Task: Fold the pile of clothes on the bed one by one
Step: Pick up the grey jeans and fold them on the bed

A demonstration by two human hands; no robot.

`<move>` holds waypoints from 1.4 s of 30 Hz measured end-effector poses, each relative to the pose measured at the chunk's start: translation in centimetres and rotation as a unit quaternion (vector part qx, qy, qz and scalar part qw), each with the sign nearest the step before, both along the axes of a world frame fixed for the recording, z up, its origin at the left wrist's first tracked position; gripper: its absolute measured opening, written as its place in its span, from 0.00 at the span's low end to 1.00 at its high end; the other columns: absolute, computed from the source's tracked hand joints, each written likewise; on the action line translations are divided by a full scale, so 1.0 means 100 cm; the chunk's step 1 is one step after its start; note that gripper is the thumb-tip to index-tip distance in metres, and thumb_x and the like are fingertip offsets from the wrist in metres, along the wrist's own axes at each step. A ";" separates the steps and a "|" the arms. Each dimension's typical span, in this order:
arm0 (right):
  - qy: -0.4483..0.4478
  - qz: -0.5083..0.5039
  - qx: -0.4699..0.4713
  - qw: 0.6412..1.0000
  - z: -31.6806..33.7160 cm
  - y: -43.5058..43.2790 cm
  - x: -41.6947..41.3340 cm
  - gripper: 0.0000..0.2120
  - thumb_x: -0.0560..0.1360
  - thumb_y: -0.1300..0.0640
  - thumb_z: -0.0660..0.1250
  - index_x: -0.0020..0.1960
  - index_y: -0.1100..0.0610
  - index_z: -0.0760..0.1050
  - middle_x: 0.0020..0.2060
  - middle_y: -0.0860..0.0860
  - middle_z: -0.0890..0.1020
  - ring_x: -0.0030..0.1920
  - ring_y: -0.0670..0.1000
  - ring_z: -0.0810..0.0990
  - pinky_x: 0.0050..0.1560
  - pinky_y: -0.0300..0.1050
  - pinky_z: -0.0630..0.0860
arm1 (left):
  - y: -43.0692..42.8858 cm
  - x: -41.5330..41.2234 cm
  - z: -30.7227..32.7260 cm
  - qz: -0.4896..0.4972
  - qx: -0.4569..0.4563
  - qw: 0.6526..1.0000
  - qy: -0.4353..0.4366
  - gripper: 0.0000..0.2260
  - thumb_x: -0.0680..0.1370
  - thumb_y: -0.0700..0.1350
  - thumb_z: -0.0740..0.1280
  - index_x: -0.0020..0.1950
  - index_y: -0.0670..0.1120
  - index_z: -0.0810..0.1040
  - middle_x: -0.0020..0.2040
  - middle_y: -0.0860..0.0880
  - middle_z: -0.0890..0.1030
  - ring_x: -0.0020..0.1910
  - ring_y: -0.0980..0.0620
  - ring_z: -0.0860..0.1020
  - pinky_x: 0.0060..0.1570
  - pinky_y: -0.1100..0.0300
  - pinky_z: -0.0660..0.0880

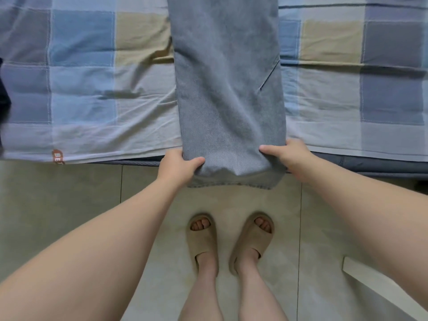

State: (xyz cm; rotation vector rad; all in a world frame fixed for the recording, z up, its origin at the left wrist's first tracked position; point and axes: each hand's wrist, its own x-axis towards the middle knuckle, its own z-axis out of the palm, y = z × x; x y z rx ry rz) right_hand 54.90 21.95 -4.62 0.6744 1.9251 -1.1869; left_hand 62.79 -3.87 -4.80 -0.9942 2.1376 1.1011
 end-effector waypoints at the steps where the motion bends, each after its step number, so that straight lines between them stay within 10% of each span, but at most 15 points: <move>1: -0.027 0.001 -0.005 1.000 0.006 0.003 0.006 0.15 0.71 0.56 0.78 0.56 0.56 0.81 0.50 0.51 0.85 0.48 0.50 0.84 0.50 0.46 0.80 | -0.001 0.002 0.009 0.019 0.038 0.999 -0.013 0.09 0.74 0.49 0.75 0.52 0.48 0.82 0.49 0.49 0.85 0.50 0.48 0.83 0.53 0.53 0.79; 22: -0.001 -0.184 -0.099 0.978 0.305 0.020 0.200 0.04 0.79 0.59 0.69 0.52 0.53 0.78 0.46 0.49 0.83 0.44 0.49 0.82 0.45 0.44 0.80 | 0.029 0.169 0.312 0.204 0.171 0.964 -0.019 0.07 0.82 0.53 0.66 0.53 0.50 0.76 0.46 0.49 0.81 0.39 0.51 0.79 0.54 0.51 0.80; 33: -0.122 -0.121 -0.064 0.983 0.343 0.104 0.372 0.11 0.78 0.58 0.71 0.59 0.59 0.77 0.42 0.52 0.82 0.40 0.50 0.80 0.42 0.44 0.78 | 0.105 0.363 0.341 0.241 0.168 0.943 -0.153 0.12 0.82 0.52 0.66 0.55 0.44 0.76 0.39 0.47 0.78 0.35 0.50 0.77 0.40 0.57 0.74; 42: -0.094 -0.167 -0.096 0.977 0.368 0.098 0.339 0.05 0.78 0.57 0.70 0.51 0.56 0.76 0.43 0.52 0.82 0.40 0.51 0.80 0.44 0.45 0.79 | 0.109 0.316 0.370 0.357 0.174 0.916 -0.057 0.07 0.80 0.50 0.67 0.51 0.47 0.77 0.39 0.49 0.78 0.34 0.52 0.75 0.37 0.60 0.76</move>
